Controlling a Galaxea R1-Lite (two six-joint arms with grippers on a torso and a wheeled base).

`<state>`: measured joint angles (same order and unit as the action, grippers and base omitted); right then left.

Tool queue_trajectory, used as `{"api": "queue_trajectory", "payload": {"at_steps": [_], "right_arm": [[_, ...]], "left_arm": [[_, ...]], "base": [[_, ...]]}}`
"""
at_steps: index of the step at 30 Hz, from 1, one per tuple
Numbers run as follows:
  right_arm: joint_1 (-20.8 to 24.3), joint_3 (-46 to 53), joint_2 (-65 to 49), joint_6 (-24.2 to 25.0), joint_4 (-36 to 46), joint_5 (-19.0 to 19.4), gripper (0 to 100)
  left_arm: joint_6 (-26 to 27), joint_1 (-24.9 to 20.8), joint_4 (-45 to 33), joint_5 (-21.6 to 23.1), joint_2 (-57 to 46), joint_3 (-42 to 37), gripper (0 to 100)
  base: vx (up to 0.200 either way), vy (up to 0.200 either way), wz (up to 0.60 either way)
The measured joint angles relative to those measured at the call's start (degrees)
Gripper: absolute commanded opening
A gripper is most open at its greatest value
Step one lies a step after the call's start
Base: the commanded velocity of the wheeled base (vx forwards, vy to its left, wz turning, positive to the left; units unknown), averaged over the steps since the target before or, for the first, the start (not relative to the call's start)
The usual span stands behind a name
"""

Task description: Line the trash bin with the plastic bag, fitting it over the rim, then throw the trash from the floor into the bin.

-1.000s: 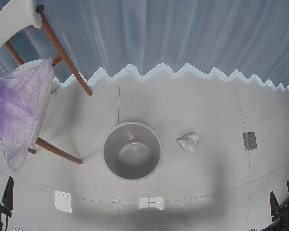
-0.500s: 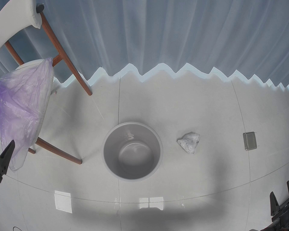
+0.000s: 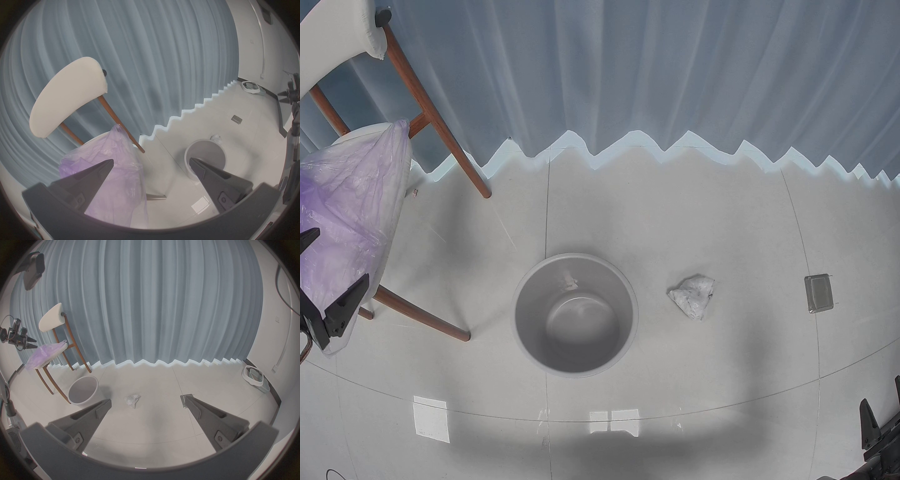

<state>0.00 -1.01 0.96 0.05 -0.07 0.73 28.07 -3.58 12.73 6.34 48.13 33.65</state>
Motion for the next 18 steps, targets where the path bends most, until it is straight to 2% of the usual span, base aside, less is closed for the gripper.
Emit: {"api": "queue_trajectory", "payload": {"at_steps": [4, 18], "right_arm": [[0.0, 0.0, 0.0, 0.02, 0.02, 0.0, 100], [0.0, 0.0, 0.0, -0.1, 0.0, 0.05, 100]], "left_arm": [[1.54, -0.44, 0.07, -0.13, 1.76, 0.55, 100], [1.8, -0.77, 0.1, -0.29, 9.28, 6.23, 100]], "base": [[0.0, 0.0, 0.0], [0.0, 0.0, 0.0]]}}
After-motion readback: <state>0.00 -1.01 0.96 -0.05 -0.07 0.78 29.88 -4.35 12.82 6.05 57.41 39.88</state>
